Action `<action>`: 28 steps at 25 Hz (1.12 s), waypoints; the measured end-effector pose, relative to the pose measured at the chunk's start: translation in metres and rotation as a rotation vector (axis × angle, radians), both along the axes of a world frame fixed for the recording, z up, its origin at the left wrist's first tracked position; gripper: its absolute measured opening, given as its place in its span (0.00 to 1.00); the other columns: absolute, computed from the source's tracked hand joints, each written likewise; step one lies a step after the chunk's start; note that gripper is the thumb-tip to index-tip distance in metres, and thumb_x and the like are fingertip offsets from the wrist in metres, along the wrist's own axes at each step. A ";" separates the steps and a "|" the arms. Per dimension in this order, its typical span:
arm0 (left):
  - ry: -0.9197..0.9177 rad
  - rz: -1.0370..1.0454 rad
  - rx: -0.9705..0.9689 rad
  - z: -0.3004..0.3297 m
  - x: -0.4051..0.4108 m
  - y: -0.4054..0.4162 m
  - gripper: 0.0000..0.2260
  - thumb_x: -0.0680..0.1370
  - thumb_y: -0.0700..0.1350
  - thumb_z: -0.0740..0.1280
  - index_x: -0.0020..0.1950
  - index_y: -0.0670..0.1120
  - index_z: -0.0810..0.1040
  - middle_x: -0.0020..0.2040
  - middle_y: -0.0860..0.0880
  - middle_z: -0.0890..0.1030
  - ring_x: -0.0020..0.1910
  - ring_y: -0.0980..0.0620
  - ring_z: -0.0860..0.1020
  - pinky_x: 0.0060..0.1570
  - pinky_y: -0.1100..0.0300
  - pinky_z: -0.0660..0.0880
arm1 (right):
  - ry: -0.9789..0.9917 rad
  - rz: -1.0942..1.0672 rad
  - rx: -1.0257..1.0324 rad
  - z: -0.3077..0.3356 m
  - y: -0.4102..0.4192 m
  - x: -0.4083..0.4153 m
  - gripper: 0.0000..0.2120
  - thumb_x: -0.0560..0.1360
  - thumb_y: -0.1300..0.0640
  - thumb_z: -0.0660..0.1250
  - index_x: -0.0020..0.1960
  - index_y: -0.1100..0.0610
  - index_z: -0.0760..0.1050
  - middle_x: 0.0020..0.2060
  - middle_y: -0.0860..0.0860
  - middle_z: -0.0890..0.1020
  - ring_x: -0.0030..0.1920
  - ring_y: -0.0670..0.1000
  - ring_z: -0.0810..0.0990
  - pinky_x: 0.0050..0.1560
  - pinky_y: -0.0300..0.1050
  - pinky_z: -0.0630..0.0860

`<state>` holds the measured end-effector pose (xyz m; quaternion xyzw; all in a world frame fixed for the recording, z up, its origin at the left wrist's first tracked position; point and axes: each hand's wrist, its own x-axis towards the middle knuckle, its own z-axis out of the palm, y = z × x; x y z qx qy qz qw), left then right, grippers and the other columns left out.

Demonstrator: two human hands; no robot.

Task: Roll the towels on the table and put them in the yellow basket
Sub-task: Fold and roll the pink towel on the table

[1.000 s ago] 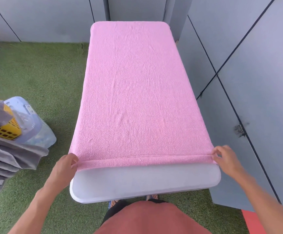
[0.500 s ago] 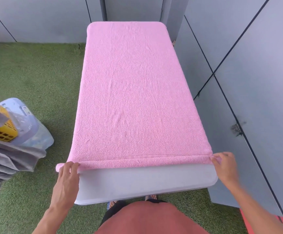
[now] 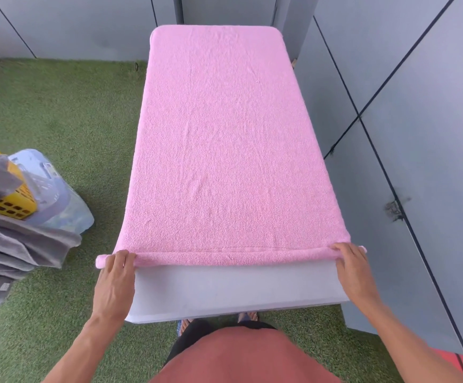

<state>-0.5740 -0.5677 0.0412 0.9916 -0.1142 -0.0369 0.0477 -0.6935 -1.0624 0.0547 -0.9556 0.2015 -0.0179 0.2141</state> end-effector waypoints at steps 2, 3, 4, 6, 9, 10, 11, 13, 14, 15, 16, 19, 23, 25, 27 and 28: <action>-0.004 -0.016 0.012 0.004 0.004 -0.003 0.21 0.63 0.23 0.69 0.54 0.36 0.76 0.50 0.39 0.76 0.46 0.39 0.74 0.41 0.45 0.77 | 0.053 0.029 -0.035 -0.001 -0.009 0.015 0.18 0.73 0.75 0.61 0.57 0.61 0.78 0.51 0.55 0.79 0.54 0.56 0.70 0.57 0.52 0.69; -0.012 -0.024 0.009 0.005 0.006 -0.001 0.20 0.63 0.23 0.68 0.53 0.36 0.76 0.48 0.40 0.77 0.45 0.40 0.74 0.40 0.46 0.77 | 0.083 0.063 -0.048 -0.002 -0.014 0.019 0.18 0.73 0.75 0.60 0.57 0.61 0.78 0.50 0.55 0.79 0.54 0.58 0.72 0.57 0.54 0.70; -0.012 -0.031 0.001 0.004 0.008 0.002 0.19 0.64 0.24 0.68 0.52 0.36 0.77 0.47 0.40 0.77 0.44 0.41 0.74 0.40 0.46 0.76 | 0.118 0.083 -0.066 -0.003 -0.019 0.018 0.17 0.74 0.74 0.60 0.58 0.61 0.78 0.50 0.56 0.79 0.54 0.60 0.73 0.57 0.55 0.70; 0.033 -0.032 -0.011 0.004 0.007 0.013 0.16 0.67 0.25 0.67 0.52 0.37 0.77 0.46 0.43 0.78 0.44 0.42 0.74 0.42 0.47 0.76 | 0.189 0.121 -0.074 -0.002 -0.030 0.009 0.15 0.77 0.71 0.58 0.60 0.63 0.76 0.53 0.56 0.79 0.57 0.60 0.73 0.59 0.51 0.68; 0.225 -0.054 -0.087 0.010 0.010 0.027 0.15 0.74 0.29 0.63 0.57 0.41 0.78 0.51 0.47 0.80 0.51 0.48 0.74 0.52 0.51 0.74 | 0.346 0.193 0.051 0.012 -0.046 0.007 0.14 0.79 0.67 0.57 0.62 0.61 0.75 0.57 0.54 0.78 0.61 0.55 0.74 0.59 0.44 0.67; 0.317 -0.023 -0.148 0.015 0.017 0.029 0.14 0.77 0.32 0.62 0.59 0.43 0.78 0.53 0.48 0.80 0.52 0.51 0.74 0.54 0.54 0.73 | 0.397 0.180 0.117 0.017 -0.049 0.013 0.14 0.79 0.66 0.59 0.61 0.58 0.76 0.56 0.52 0.79 0.59 0.54 0.76 0.56 0.44 0.68; 0.427 0.040 -0.230 0.021 0.027 0.030 0.12 0.78 0.34 0.62 0.59 0.45 0.77 0.53 0.49 0.80 0.51 0.53 0.75 0.53 0.57 0.73 | 0.408 0.139 0.189 0.020 -0.051 0.021 0.12 0.78 0.65 0.61 0.58 0.55 0.76 0.54 0.51 0.80 0.56 0.53 0.77 0.53 0.44 0.69; 0.509 0.129 -0.391 0.025 0.045 0.031 0.09 0.78 0.37 0.66 0.54 0.50 0.76 0.49 0.49 0.80 0.47 0.52 0.78 0.45 0.60 0.74 | 0.318 -0.021 0.305 0.023 -0.049 0.037 0.10 0.73 0.65 0.68 0.48 0.50 0.76 0.47 0.50 0.81 0.50 0.54 0.79 0.48 0.43 0.71; 0.456 0.140 -0.418 0.026 0.050 0.030 0.09 0.76 0.37 0.68 0.50 0.51 0.75 0.47 0.49 0.79 0.45 0.51 0.78 0.43 0.60 0.73 | 0.253 -0.093 0.261 0.023 -0.045 0.040 0.11 0.71 0.65 0.71 0.43 0.49 0.76 0.44 0.51 0.80 0.48 0.55 0.79 0.47 0.42 0.70; 0.341 0.119 -0.385 0.024 0.052 0.031 0.10 0.74 0.36 0.70 0.45 0.51 0.76 0.45 0.49 0.78 0.43 0.49 0.77 0.42 0.58 0.72 | 0.198 -0.108 0.121 0.021 -0.042 0.040 0.11 0.70 0.63 0.73 0.40 0.48 0.76 0.43 0.51 0.79 0.48 0.56 0.77 0.46 0.41 0.68; 0.223 0.084 -0.300 0.021 0.048 0.031 0.10 0.73 0.35 0.71 0.43 0.49 0.77 0.43 0.49 0.76 0.42 0.47 0.75 0.42 0.56 0.72 | 0.174 -0.101 -0.040 0.019 -0.036 0.036 0.10 0.70 0.62 0.73 0.40 0.48 0.77 0.43 0.50 0.77 0.49 0.56 0.74 0.47 0.43 0.66; -0.005 -0.008 -0.173 0.012 0.011 0.020 0.10 0.71 0.29 0.70 0.48 0.41 0.80 0.45 0.45 0.76 0.44 0.46 0.70 0.37 0.50 0.75 | 0.095 0.014 -0.214 0.006 -0.016 0.011 0.09 0.73 0.64 0.68 0.52 0.56 0.80 0.49 0.53 0.75 0.52 0.57 0.70 0.56 0.51 0.68; -0.038 -0.030 -0.156 -0.004 -0.016 0.009 0.21 0.69 0.28 0.69 0.61 0.37 0.73 0.56 0.40 0.73 0.54 0.39 0.70 0.44 0.44 0.78 | 0.117 0.095 -0.176 0.002 -0.009 0.001 0.21 0.71 0.66 0.69 0.63 0.57 0.72 0.57 0.54 0.71 0.61 0.56 0.66 0.62 0.54 0.69; -0.010 0.013 -0.193 -0.007 -0.004 0.007 0.20 0.70 0.27 0.68 0.60 0.39 0.73 0.56 0.41 0.73 0.54 0.39 0.70 0.39 0.43 0.79 | 0.147 0.022 -0.124 0.002 -0.016 0.016 0.19 0.72 0.68 0.67 0.61 0.56 0.75 0.54 0.54 0.72 0.58 0.56 0.66 0.61 0.52 0.69; 0.034 0.033 -0.200 -0.004 0.009 0.008 0.17 0.72 0.28 0.65 0.58 0.41 0.74 0.54 0.44 0.73 0.52 0.41 0.71 0.34 0.45 0.78 | 0.198 -0.014 -0.115 0.002 -0.022 0.029 0.17 0.74 0.69 0.63 0.61 0.58 0.75 0.54 0.55 0.73 0.57 0.57 0.67 0.61 0.51 0.67; 0.058 0.035 -0.190 -0.004 0.013 0.011 0.16 0.73 0.28 0.64 0.57 0.42 0.75 0.53 0.45 0.74 0.50 0.42 0.71 0.34 0.46 0.77 | 0.233 -0.009 -0.119 0.002 -0.027 0.031 0.16 0.76 0.69 0.61 0.62 0.60 0.74 0.55 0.56 0.74 0.58 0.58 0.67 0.62 0.51 0.66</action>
